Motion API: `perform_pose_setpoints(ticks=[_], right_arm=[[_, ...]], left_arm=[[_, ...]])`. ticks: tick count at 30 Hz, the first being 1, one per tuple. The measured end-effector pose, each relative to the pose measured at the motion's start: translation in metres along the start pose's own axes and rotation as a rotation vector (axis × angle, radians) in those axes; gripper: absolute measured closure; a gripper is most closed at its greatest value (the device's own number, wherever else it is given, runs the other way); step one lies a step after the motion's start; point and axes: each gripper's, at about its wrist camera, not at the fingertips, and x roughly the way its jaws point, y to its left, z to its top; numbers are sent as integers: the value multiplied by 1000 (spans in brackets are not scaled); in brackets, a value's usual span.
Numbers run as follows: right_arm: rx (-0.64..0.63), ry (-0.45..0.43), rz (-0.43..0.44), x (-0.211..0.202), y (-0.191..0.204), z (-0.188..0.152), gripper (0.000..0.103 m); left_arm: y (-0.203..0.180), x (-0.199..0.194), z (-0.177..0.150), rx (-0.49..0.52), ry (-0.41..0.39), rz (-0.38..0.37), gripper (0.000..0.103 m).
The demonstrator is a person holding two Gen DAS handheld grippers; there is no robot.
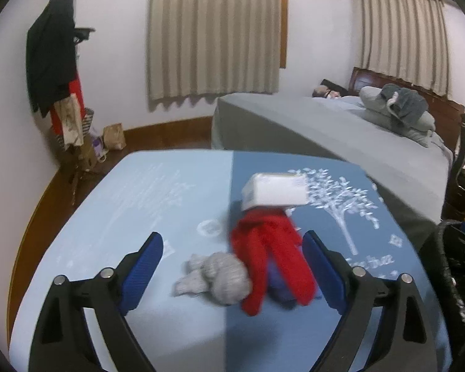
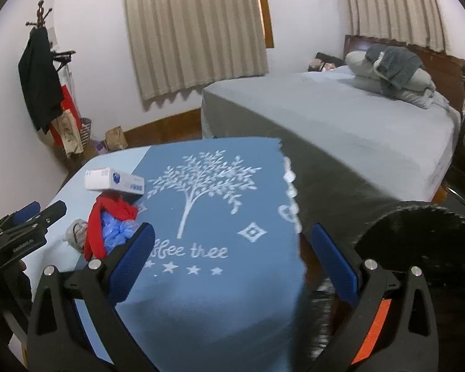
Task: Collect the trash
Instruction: 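Move both open tools back over the table, then grasp the grey sock with the left tool while the right tool grasps the blue plastic bag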
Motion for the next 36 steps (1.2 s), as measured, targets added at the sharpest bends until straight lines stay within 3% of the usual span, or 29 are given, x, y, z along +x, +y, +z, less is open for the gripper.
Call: perform_pose_setpoints(ticks=[10, 20, 22, 27, 36], right_arm=[[-21, 50, 18, 28, 22, -13, 5], [-44, 91, 44, 43, 34, -19, 5], [-45, 99, 51, 44, 36, -20, 5], [-60, 115, 71, 49, 43, -22, 5], [-59, 133, 89, 58, 54, -21, 5]], left_arm=[[22, 25, -18, -45, 84, 31, 22], [21, 44, -24, -49, 154, -9, 26], [19, 48, -24, -43, 169, -31, 29], [12, 52, -24, -31, 190, -98, 50], [24, 34, -24, -75, 152, -98, 57]])
